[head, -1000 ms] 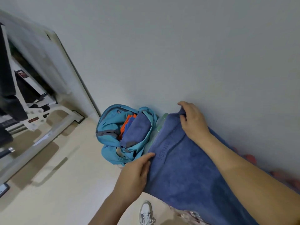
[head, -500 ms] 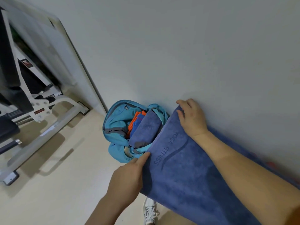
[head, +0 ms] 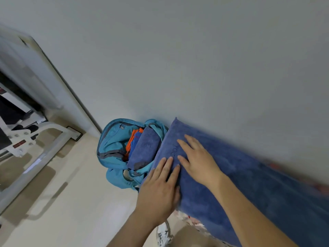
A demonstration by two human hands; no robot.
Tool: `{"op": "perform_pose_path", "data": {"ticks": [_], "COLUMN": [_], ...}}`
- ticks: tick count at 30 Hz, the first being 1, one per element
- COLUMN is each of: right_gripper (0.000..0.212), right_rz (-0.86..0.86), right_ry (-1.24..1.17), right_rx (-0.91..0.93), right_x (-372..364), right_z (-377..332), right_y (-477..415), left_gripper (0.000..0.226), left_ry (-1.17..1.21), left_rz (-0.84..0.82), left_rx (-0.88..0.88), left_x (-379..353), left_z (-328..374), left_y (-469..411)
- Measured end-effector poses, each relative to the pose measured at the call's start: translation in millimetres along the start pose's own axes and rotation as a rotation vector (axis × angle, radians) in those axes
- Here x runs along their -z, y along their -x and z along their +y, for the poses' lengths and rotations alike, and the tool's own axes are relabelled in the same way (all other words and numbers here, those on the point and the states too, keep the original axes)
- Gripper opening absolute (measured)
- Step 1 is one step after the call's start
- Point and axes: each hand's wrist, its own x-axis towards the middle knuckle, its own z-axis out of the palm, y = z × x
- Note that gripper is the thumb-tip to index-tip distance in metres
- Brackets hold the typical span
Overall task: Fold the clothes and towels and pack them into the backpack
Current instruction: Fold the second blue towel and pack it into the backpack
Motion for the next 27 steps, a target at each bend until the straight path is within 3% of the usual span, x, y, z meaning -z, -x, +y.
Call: {"op": "perform_pose_path", "data": {"ticks": [6,11,13,16,18,27], "right_gripper": [0.045,0.031,0.026,0.049,0.05,0.048], "right_rz": [0.163,0.334,0.348,0.324,0.303,0.385], "right_ry": [-0.182,-0.19,-0.159,-0.128,-0.115,-0.305], "right_rx": [-0.084,-0.299,-0.43,-0.626,-0.748,-1.082], "right_x": [34.9,72.5,81.0,85.9,84.9,64.2], "right_z": [20.5,65.8,90.4,128.2,152.6,249.1], "right_y": [42.0,143.9,189.8,249.3,279.1,333.2], "left_gripper": [0.05,0.049,0.04,0.034,0.033,0.021], "left_ry": [-0.009,0.094,0.162,0.242,0.26,0.258], "left_rz": [0.097,0.206,0.193,0.138,0.101,-0.046], "left_rx": [0.028,-0.219,-0.326,-0.443,-0.505,-0.536], "left_x": [8.9,25.7,24.8,19.6,14.2,-25.3], "left_z": [6.3,60.8,90.7,135.5,163.5,296.0], "left_y": [-15.5,-40.5,-51.2,-64.3,-74.3,-139.5]}}
